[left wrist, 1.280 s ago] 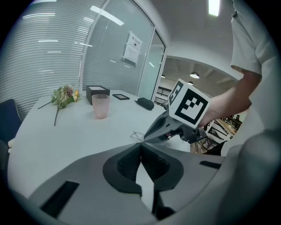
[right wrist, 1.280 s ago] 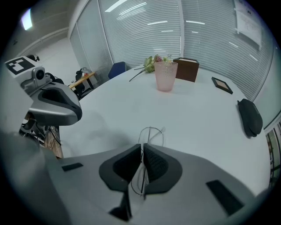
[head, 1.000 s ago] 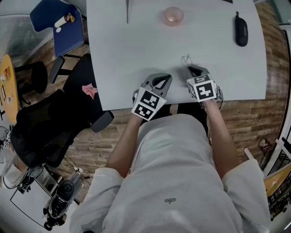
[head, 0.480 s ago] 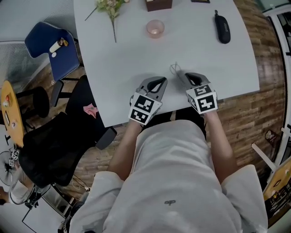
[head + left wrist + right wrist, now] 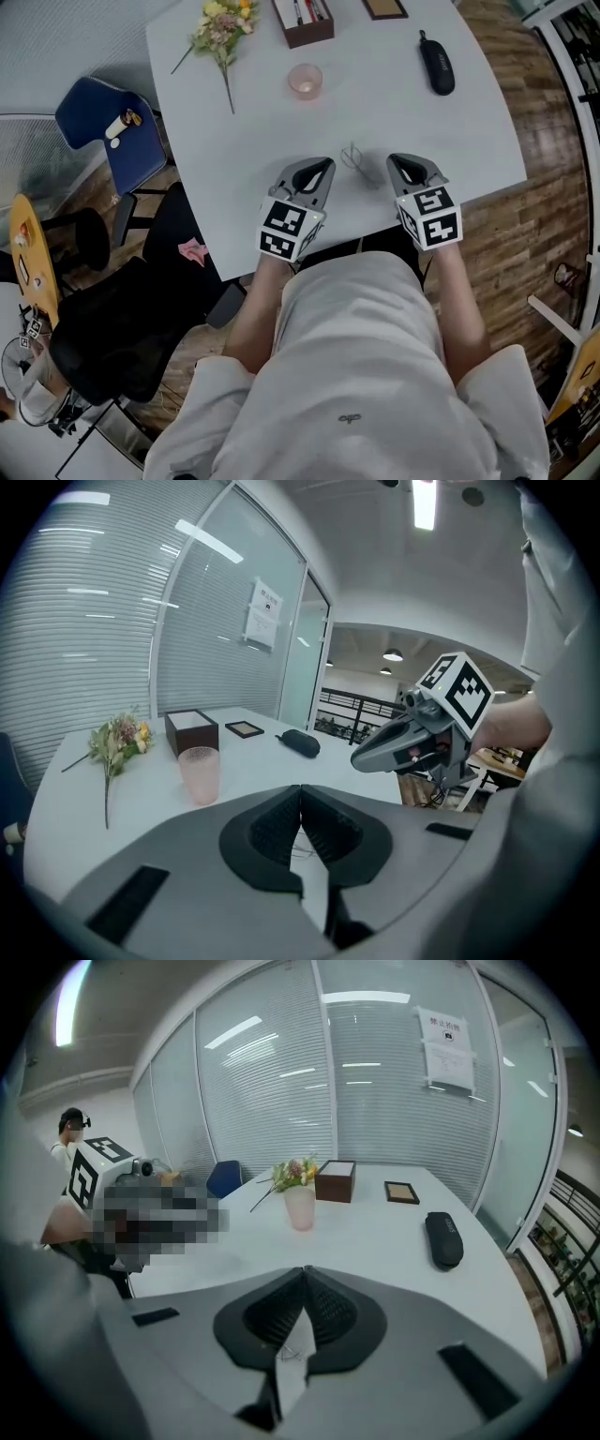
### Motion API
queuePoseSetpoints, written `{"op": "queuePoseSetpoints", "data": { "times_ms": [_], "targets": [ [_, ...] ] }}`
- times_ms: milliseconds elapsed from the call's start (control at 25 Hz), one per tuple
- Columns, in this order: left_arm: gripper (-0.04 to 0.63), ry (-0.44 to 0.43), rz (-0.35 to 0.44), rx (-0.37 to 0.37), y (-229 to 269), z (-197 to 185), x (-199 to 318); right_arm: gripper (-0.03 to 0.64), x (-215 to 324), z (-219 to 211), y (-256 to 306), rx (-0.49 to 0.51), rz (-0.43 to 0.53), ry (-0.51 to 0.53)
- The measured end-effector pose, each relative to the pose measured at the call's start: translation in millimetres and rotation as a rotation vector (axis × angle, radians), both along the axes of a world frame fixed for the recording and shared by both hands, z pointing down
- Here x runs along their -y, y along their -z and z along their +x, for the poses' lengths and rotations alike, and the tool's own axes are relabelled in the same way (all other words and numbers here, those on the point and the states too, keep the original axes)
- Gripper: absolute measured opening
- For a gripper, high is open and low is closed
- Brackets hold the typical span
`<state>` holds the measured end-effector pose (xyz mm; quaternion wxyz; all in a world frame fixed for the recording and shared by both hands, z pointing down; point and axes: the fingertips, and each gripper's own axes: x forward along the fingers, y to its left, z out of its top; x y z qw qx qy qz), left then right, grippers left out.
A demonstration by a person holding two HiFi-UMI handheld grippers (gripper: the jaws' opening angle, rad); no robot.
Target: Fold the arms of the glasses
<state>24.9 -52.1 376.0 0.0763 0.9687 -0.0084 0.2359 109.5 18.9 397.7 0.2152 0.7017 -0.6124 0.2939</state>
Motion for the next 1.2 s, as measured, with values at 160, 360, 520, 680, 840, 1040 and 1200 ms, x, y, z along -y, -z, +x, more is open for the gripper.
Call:
{"op": "queuePoseSetpoints", "data": {
  "times_ms": [160,360,520,680,840,1040,1200],
  "targets": [
    [0.020,0.014,0.005,-0.036,18.4,8.3,5.2,0.008,-3.5,9.9,21.1,-0.017,0.039,-0.017],
    [0.020,0.009,0.027,-0.072,41.0,19.8,9.3,0.006,-1.1,18.3,48.1,-0.041,0.095,-0.015],
    [0.020,0.004,0.063,-0.109,65.1,26.9,13.5,0.006,-0.8,26.0,68.3,-0.064,0.139,-0.026],
    [0.020,0.015,0.089,-0.129,83.8,28.3,20.4,0.006,-0.9,28.5,84.5,-0.069,0.175,-0.039],
    [0.020,0.019,0.095,-0.143,93.7,28.0,22.2,0.006,-1.3,30.9,97.5,-0.067,0.206,-0.053],
    [0.020,0.016,0.099,-0.150,98.0,24.8,18.8,0.005,-3.7,34.1,111.3,-0.080,0.236,-0.057],
    [0.020,0.012,0.105,-0.155,99.2,25.0,15.5,0.006,-6.2,32.8,120.7,-0.086,0.265,-0.058]
  ]
}}
